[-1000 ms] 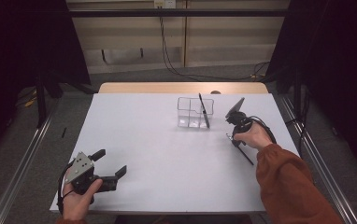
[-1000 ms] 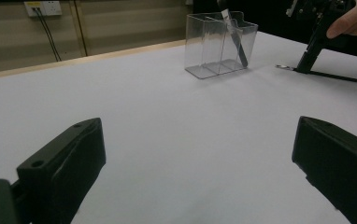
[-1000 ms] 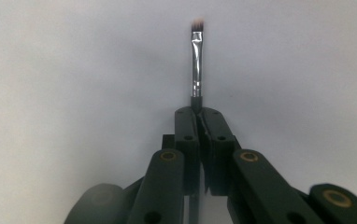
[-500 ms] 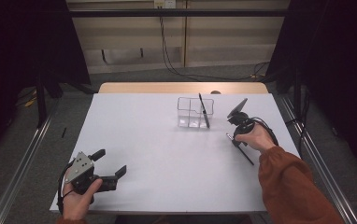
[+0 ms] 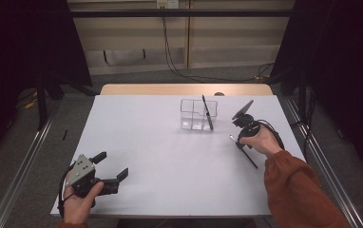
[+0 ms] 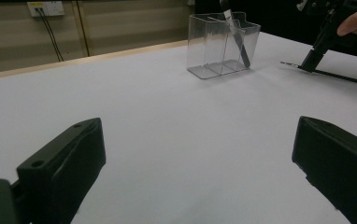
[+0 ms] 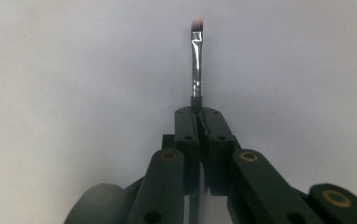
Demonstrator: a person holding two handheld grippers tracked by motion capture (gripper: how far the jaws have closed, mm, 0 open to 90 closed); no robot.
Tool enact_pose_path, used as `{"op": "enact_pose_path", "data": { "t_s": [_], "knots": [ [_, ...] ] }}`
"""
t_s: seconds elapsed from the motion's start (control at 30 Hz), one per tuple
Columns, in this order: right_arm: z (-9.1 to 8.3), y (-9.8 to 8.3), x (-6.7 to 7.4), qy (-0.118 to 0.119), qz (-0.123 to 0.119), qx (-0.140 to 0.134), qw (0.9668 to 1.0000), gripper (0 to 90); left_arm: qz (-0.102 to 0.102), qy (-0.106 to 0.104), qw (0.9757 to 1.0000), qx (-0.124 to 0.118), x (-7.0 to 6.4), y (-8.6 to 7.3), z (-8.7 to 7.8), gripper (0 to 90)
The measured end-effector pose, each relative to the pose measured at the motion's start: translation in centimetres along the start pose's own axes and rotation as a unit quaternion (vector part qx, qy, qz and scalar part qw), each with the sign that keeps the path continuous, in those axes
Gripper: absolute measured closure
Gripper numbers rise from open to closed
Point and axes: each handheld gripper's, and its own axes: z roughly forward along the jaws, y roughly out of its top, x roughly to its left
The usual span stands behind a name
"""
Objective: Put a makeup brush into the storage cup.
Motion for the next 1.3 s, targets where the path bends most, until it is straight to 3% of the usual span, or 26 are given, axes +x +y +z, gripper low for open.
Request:
{"op": "enact_pose_path", "data": {
  "t_s": [0.3,0.7,0.87,1.13,1.3],
  "knots": [
    [-1.3,-0.7,0.0,0.016,-0.007,-0.04,0.999,86.6,0.001,0.0,1.0,0.0,0.0,0.0,0.0,2.7],
    [-2.6,-1.8,-0.3,0.042,0.014,-0.098,0.9942,86.6,0.002,-0.001,1.0,0.001,0.0,0.0,0.0,2.7],
    [-3.0,-2.3,-0.5,0.05,0.018,-0.131,0.9899,86.6,0.002,0.0,1.0,0.001,-0.1,0.0,0.0,2.8],
    [-3.4,-3.2,-0.6,0.069,0.02,-0.197,0.9778,86.6,0.0,0.0,1.0,0.001,0.0,0.0,0.0,2.7],
    [-3.5,-3.7,-0.5,0.076,0.013,-0.24,0.9677,86.6,0.002,-0.001,1.0,0.001,0.0,0.0,0.0,2.7]
  ]
}}
